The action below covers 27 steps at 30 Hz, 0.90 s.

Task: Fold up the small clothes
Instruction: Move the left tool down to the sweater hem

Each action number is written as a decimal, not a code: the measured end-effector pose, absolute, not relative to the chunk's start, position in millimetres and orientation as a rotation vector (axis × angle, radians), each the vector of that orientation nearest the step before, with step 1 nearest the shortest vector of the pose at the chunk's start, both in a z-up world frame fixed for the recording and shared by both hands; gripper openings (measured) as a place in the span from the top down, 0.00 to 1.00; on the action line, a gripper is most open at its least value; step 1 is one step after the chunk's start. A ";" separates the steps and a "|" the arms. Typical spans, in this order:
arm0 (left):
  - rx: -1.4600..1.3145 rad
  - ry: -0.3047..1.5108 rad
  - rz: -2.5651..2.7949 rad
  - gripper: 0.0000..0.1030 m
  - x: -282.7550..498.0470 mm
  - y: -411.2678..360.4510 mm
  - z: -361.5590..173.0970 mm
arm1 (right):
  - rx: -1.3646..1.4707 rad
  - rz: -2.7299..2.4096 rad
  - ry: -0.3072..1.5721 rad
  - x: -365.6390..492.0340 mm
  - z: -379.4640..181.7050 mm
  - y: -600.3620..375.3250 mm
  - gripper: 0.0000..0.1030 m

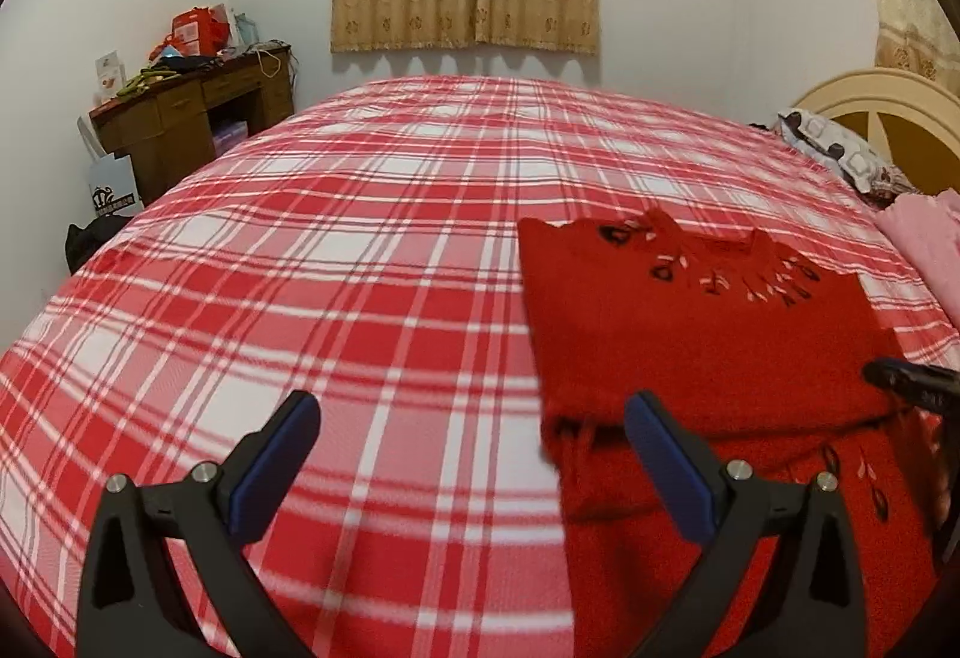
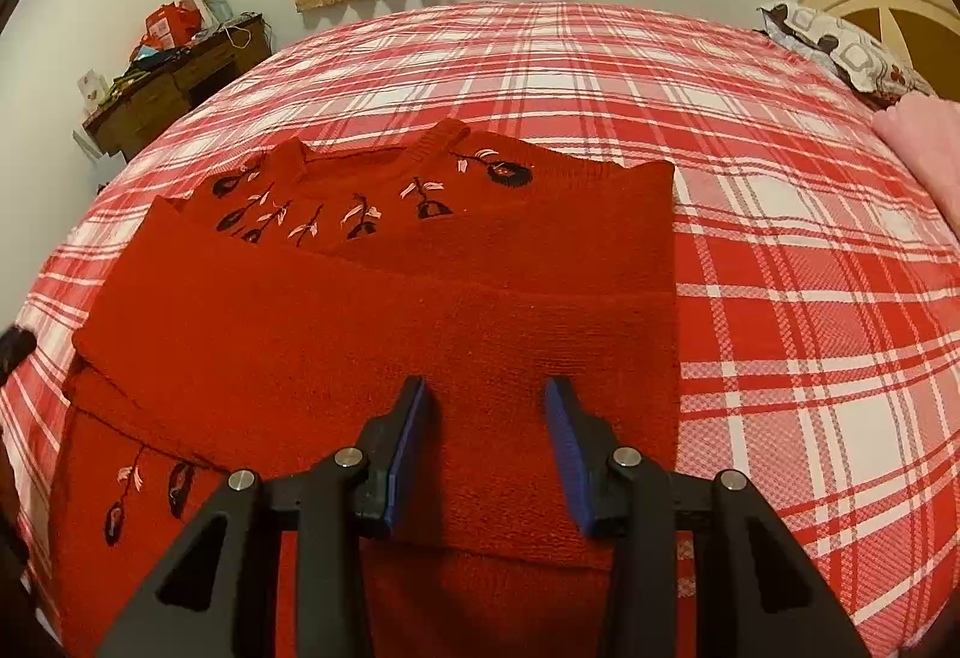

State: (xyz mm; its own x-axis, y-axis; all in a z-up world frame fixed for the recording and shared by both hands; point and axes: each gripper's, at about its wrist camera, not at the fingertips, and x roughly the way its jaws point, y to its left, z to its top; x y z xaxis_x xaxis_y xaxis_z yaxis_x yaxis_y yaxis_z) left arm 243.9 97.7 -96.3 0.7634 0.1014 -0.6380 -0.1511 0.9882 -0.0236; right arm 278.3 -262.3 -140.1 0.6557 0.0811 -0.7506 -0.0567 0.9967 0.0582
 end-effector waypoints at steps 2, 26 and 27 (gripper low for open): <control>-0.057 0.751 0.153 0.00 259.5 96.8 -107.8 | 0.024 0.078 0.846 275.9 -140.6 -262.1 0.59; -0.081 0.752 0.062 0.00 218.7 81.0 -91.1 | 0.082 0.067 0.818 219.0 -115.8 -272.6 0.52; -0.077 0.750 0.054 0.00 215.7 77.6 -88.8 | 0.082 0.068 0.821 216.3 -116.2 -272.3 0.52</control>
State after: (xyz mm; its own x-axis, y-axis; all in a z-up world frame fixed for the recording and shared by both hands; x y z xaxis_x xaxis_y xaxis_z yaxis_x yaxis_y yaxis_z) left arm 215.7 77.6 -88.8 0.7308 0.0211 -0.6823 -0.0761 0.9958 -0.0507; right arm 216.3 -272.3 -116.2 0.6796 0.0920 -0.7278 -0.0281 0.9946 0.0995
